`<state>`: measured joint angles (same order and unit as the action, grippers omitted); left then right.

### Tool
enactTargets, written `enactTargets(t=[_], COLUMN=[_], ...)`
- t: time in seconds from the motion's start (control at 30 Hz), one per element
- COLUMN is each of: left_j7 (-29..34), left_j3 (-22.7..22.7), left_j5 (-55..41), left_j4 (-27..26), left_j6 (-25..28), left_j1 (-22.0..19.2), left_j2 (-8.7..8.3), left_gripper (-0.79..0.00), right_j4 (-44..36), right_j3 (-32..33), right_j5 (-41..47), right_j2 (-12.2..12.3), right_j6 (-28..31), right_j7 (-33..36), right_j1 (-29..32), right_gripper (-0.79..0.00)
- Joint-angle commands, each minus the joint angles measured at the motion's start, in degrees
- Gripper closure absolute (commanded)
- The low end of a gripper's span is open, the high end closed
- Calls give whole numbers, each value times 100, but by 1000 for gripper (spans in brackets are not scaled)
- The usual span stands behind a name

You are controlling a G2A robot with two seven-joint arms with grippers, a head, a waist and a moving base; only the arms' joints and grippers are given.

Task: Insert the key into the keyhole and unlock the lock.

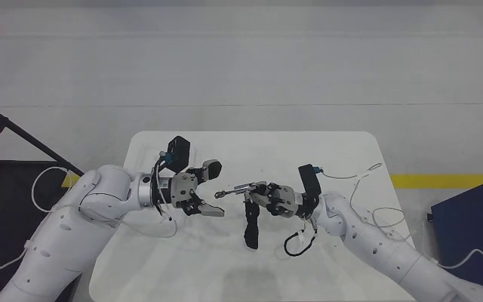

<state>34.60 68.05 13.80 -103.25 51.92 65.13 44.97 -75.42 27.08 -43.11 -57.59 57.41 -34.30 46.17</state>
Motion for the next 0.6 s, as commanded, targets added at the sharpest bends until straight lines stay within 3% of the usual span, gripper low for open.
enactTargets(t=[0.0, 0.3, 0.57], left_j7=[-165, -833, -1285], left_j3=[117, 592, 688], left_j5=[170, 1204, 2078], left_j4=[1, -152, -319], left_j6=[77, 517, 182], left_j1=[121, 593, 767], left_j2=[-8, -19, 36], left_gripper=[-785, -785, -785], right_j4=[0, -208, -274], right_j3=[0, 290, 500], right_j5=[0, 302, 378], right_j2=[0, -16, -48], right_j6=[0, -44, 59], right_j7=[0, 172, 500], right_j1=[0, 230, 376], right_gripper=[0, 0, 0])
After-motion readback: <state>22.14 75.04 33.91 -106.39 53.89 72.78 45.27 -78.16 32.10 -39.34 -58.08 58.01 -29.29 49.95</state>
